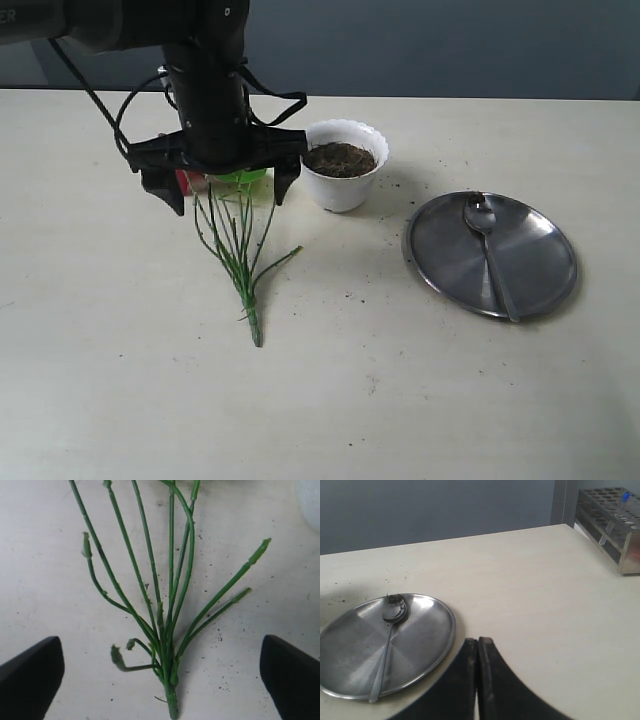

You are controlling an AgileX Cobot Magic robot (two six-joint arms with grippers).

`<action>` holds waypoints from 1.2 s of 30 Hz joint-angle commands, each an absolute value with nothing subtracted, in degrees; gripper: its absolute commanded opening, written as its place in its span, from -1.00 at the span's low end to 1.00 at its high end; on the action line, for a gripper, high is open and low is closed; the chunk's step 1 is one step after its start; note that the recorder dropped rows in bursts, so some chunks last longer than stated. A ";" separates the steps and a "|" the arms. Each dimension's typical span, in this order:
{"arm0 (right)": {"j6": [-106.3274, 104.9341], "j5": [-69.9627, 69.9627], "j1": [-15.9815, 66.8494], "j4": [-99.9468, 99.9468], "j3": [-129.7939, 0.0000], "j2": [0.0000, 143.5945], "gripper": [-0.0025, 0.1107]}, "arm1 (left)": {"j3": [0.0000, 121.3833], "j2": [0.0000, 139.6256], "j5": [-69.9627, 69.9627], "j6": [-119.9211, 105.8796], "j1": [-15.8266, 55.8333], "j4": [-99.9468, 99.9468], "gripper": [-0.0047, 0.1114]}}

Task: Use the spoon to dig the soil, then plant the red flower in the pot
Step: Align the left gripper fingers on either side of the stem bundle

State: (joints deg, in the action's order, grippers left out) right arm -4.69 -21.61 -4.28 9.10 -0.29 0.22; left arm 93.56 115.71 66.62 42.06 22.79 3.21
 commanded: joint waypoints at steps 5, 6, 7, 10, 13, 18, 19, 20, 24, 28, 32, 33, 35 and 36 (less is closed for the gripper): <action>-4.96 -20.94 -4.50 9.07 0.00 0.00 -0.97 | 90.43 116.68 63.37 39.92 22.94 3.44 0.88; -4.96 -20.94 -4.50 9.07 0.00 0.00 -0.97 | 90.40 116.68 62.29 39.92 22.94 3.44 0.88; -4.96 -20.94 -4.50 9.07 0.00 0.00 -0.97 | 90.40 116.68 60.51 39.38 22.94 3.13 0.88; -4.96 -20.81 -4.50 9.07 0.00 0.00 -0.97 | 90.40 116.80 59.10 38.55 22.94 3.03 0.88; -4.96 -20.81 -4.50 9.07 0.00 0.00 -0.97 | 90.40 117.71 58.85 38.55 22.83 3.03 0.88; -4.96 -20.81 -4.50 9.07 0.00 0.00 -0.97 | 90.30 119.31 59.11 38.55 22.83 3.36 0.88; -4.96 -20.81 -4.50 9.07 0.00 0.00 -0.97 | 90.30 119.31 58.81 38.55 22.83 3.77 0.88; -4.96 -20.81 -4.50 9.07 0.00 0.00 -0.97 | 90.30 119.31 58.55 38.55 22.83 4.18 0.88; -4.96 -20.85 -4.50 9.07 0.00 0.00 -0.97 | 90.30 119.31 58.48 38.67 22.83 8.06 0.88; -4.96 -20.85 -4.50 9.07 0.00 0.00 -0.97 | 90.30 119.37 57.92 38.78 22.83 9.13 0.88; -4.96 -20.85 -4.50 9.07 0.00 0.00 -0.97 | 90.30 119.94 57.79 38.78 22.83 9.60 0.88; -4.96 -20.85 -4.50 9.07 0.00 0.00 -0.97 | 90.30 119.94 57.54 38.78 22.83 9.72 0.88; -4.96 -20.85 -4.50 9.07 0.00 0.00 -0.97 | 90.30 120.22 56.71 38.40 22.83 9.48 0.88; -4.96 -20.85 -4.50 9.07 0.00 0.00 -0.97 | 90.30 120.30 56.41 38.40 22.83 9.26 0.88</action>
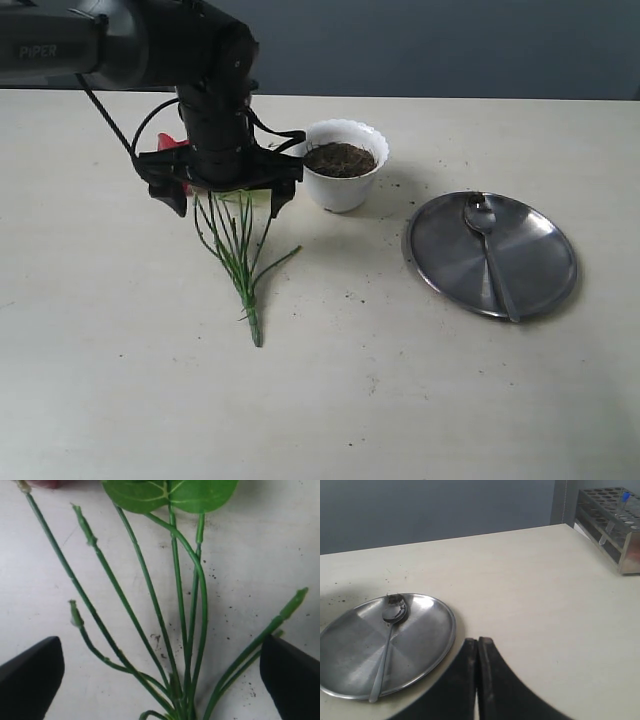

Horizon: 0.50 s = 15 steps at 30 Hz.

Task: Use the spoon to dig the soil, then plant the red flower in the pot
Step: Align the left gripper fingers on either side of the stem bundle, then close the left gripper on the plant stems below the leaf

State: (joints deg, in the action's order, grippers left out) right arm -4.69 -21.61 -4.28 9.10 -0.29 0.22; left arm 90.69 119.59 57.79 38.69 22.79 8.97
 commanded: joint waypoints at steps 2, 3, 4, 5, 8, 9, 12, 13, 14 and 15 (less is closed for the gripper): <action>-4.96 -20.85 -4.50 9.07 0.00 0.00 -0.97 | 90.30 120.35 55.81 37.81 22.83 8.86 0.88; -4.96 -20.85 -4.50 9.07 0.00 0.00 -0.97 | 90.30 120.44 55.68 36.81 22.83 8.58 0.88; -4.96 -20.85 -4.50 9.07 0.00 0.00 -0.97 | 90.30 120.44 55.63 36.32 22.83 8.58 0.88; -4.96 -20.85 -4.50 9.07 0.00 0.00 -0.97 | 90.30 120.67 55.63 35.53 22.83 8.58 0.88; -4.96 -20.85 -4.50 9.07 0.00 0.00 -0.97 | 90.30 120.70 55.74 33.82 22.83 8.58 0.88; -4.96 -20.85 -4.50 9.07 0.00 0.00 -0.97 | 90.30 120.70 55.74 33.82 22.83 8.58 0.88; -4.96 -20.85 -4.50 9.07 0.00 0.00 -0.97 | 90.30 120.70 56.84 32.69 22.83 8.58 0.88; -4.96 -20.85 -4.50 9.07 0.00 0.00 -0.97 | 90.30 120.70 57.23 32.22 22.83 8.84 0.88; -4.96 -20.85 -4.50 9.07 0.00 0.00 -0.97 | 90.30 120.70 57.47 31.95 22.83 9.14 0.88; -4.96 -20.85 -4.50 9.07 0.00 0.00 -0.97 | 90.30 120.70 57.61 31.94 22.83 9.59 0.88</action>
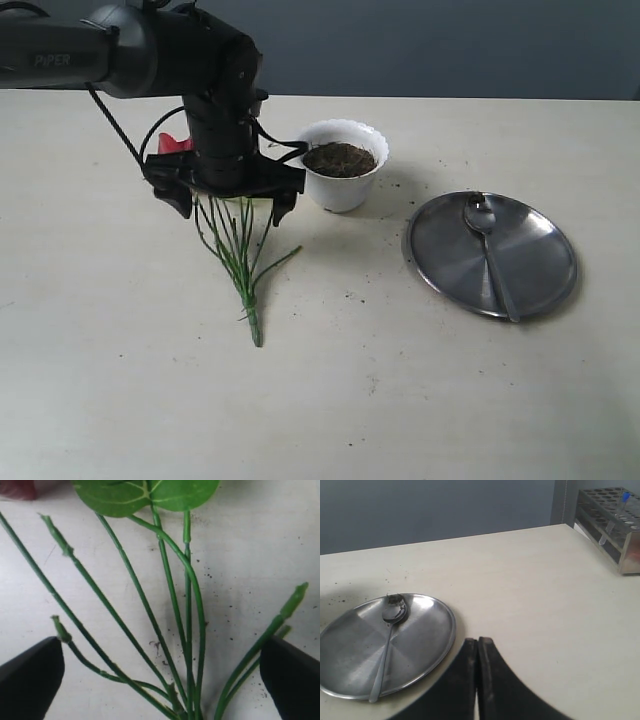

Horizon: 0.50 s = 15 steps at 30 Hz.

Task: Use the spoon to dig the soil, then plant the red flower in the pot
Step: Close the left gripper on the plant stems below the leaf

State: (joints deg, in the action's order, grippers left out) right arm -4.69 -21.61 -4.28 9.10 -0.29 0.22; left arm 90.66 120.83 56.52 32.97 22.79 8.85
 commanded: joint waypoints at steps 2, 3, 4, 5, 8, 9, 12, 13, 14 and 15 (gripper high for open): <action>-4.96 -20.85 -4.50 9.07 0.00 0.00 -0.97 | 90.30 120.70 58.01 31.94 22.83 10.36 0.88; -4.96 -20.85 -4.50 9.07 0.00 0.00 -0.97 | 90.30 120.70 58.01 31.94 22.83 10.44 0.88; -4.96 -20.85 -4.50 9.07 0.00 0.00 -0.97 | 90.30 120.70 58.01 31.94 22.83 10.56 0.88; -4.96 -20.85 -4.50 9.07 0.00 0.00 -0.97 | 90.30 120.70 58.01 31.94 22.83 10.56 0.88; -4.96 -20.85 -4.50 9.07 0.00 0.00 -0.97 | 90.30 120.70 57.67 32.07 22.83 10.88 0.88; -4.96 -20.85 -4.50 9.07 0.00 0.00 -0.97 | 90.30 120.70 57.67 32.07 22.83 10.88 0.88; -4.96 -20.94 -4.50 9.07 0.00 0.00 -0.97 | 90.30 120.70 57.33 32.07 22.83 10.92 0.88; -4.96 -20.94 -4.50 9.07 0.00 0.00 -0.97 | 90.30 120.70 57.00 32.16 22.83 10.92 0.88; -4.96 -20.94 -4.50 9.07 0.00 0.00 -0.97 | 90.30 120.70 56.83 32.30 22.83 10.92 0.88; -4.96 -20.94 -4.50 9.07 0.00 0.00 -0.97 | 90.30 120.70 56.65 32.30 22.83 10.66 0.88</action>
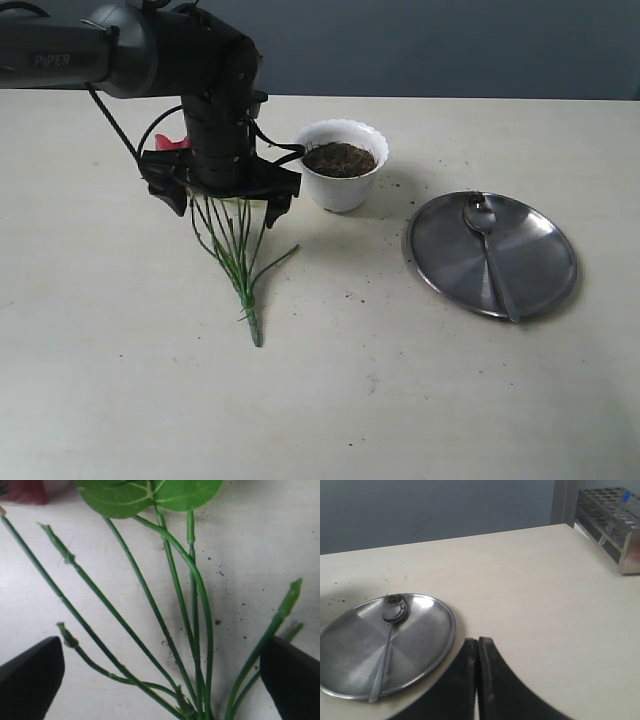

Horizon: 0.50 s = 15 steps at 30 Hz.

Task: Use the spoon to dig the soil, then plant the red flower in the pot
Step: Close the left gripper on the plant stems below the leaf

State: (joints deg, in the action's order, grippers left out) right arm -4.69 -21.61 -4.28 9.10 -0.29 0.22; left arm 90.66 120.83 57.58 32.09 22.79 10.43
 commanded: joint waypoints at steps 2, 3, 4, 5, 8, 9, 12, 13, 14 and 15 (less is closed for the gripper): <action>-4.96 -20.94 -4.50 9.07 0.00 0.00 -0.97 | 90.30 120.79 56.41 32.54 22.83 9.91 0.88; -4.96 -20.94 -4.50 9.07 0.00 0.00 -0.97 | 90.30 120.90 56.28 32.54 22.83 9.62 0.88; -4.96 -20.94 -4.50 9.07 0.00 0.00 -0.97 | 90.30 121.00 56.30 32.86 22.83 9.50 0.88; -4.96 -20.94 -4.50 9.07 0.00 0.00 -0.97 | 90.30 121.34 56.30 33.23 22.83 9.45 0.88; -4.96 -20.94 -4.50 9.07 0.00 0.00 -0.97 | 90.30 122.41 56.94 33.34 22.83 8.92 0.88; -4.96 -20.94 -4.50 9.07 0.00 0.00 -0.97 | 90.30 122.76 57.03 33.34 22.83 8.64 0.88; -4.96 -20.94 -4.50 9.07 0.00 0.00 -0.97 | 90.30 123.64 56.31 36.37 22.83 8.06 0.88; -4.96 -20.94 -4.50 9.07 0.00 0.00 -0.97 | 90.30 123.64 55.25 37.79 22.83 7.80 0.88; -4.96 -20.82 -4.50 9.07 0.00 0.00 -0.97 | 90.30 123.64 54.92 38.53 22.83 7.64 0.88; -4.96 -20.82 -4.50 9.07 0.00 0.00 -0.97 | 90.30 123.64 54.32 40.05 22.83 7.50 0.88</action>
